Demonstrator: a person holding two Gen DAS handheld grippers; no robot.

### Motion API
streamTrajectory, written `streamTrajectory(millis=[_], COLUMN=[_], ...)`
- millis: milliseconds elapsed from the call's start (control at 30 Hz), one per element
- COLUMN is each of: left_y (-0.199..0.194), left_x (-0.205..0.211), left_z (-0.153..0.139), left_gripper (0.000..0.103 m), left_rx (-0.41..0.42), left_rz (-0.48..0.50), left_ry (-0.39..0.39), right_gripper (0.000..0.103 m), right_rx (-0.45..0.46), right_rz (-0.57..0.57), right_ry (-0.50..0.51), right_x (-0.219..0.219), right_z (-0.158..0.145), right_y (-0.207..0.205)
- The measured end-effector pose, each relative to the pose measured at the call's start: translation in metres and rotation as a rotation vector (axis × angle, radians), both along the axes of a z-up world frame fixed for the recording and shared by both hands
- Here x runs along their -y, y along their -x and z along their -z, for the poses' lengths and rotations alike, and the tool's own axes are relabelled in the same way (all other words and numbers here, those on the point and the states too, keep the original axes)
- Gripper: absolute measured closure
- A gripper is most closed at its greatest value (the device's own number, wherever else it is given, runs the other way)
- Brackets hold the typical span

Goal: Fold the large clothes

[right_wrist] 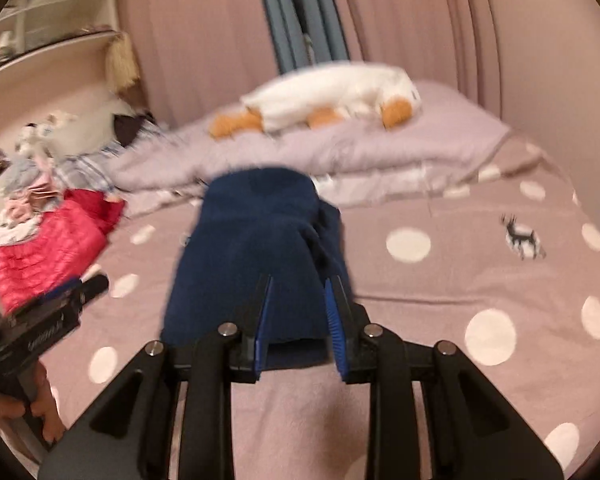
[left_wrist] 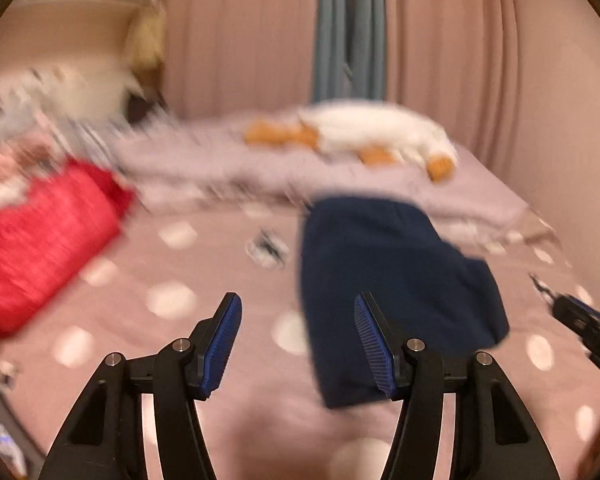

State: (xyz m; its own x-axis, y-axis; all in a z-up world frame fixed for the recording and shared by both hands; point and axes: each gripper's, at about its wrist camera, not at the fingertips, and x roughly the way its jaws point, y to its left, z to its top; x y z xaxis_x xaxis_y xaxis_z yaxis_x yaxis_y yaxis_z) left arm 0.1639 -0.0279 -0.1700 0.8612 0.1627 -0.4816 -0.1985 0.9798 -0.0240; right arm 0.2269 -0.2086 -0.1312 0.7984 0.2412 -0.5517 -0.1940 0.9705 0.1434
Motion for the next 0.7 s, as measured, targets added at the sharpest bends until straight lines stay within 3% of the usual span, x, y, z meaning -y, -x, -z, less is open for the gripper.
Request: streamTrajectory(millis=[100, 233, 300, 367, 400, 433, 467, 500, 533, 633, 700], left_y=[0.024, 0.055, 0.053, 0.054, 0.056, 0.055, 0.054, 0.055, 0.056, 0.057, 0.055], left_x=[-0.001, -0.007, -0.011, -0.011, -0.010, -0.011, -0.012, -0.014, -0.017, -0.022, -0.020], left_z=[-0.019, -0.038, -0.035, -0.035, -0.034, -0.033, -0.032, -0.033, -0.032, -0.033, -0.032], left_gripper=[0.043, 0.043, 0.043, 0.043, 0.042, 0.035, 0.019, 0.014, 0.002, 0.001, 0.001], left_rx=[0.080, 0.137, 0.144, 0.128, 0.119, 0.115, 0.119, 0.129, 0.145, 0.146, 0.133], left_rz=[-0.038, -0.007, 0.014, 0.007, 0.002, 0.002, 0.009, 0.019, 0.033, 0.040, 0.053], left_ry=[-0.019, 0.081, 0.105, 0.111, 0.114, 0.122, 0.142, 0.162, 0.197, 0.241, 0.222], right_gripper=[0.076, 0.076, 0.069, 0.050, 0.046, 0.041, 0.039, 0.038, 0.031, 0.000, 0.000], right_rx=[0.066, 0.115, 0.135, 0.144, 0.150, 0.154, 0.159, 0.158, 0.154, 0.160, 0.190], right_rz=[-0.007, -0.034, -0.018, -0.002, 0.002, 0.008, 0.017, 0.022, 0.024, 0.042, 0.048], right_ry=[0.034, 0.034, 0.012, 0.014, 0.024, 0.033, 0.041, 0.044, 0.042, 0.003, -0.020], right_x=[0.000, 0.008, 0.015, 0.020, 0.021, 0.020, 0.020, 0.021, 0.021, 0.024, 0.025], right_z=[-0.015, -0.032, -0.039, -0.043, -0.045, -0.045, -0.045, -0.045, -0.046, -0.048, -0.052], right_y=[0.034, 0.061, 0.068, 0.077, 0.080, 0.083, 0.086, 0.087, 0.088, 0.093, 0.100])
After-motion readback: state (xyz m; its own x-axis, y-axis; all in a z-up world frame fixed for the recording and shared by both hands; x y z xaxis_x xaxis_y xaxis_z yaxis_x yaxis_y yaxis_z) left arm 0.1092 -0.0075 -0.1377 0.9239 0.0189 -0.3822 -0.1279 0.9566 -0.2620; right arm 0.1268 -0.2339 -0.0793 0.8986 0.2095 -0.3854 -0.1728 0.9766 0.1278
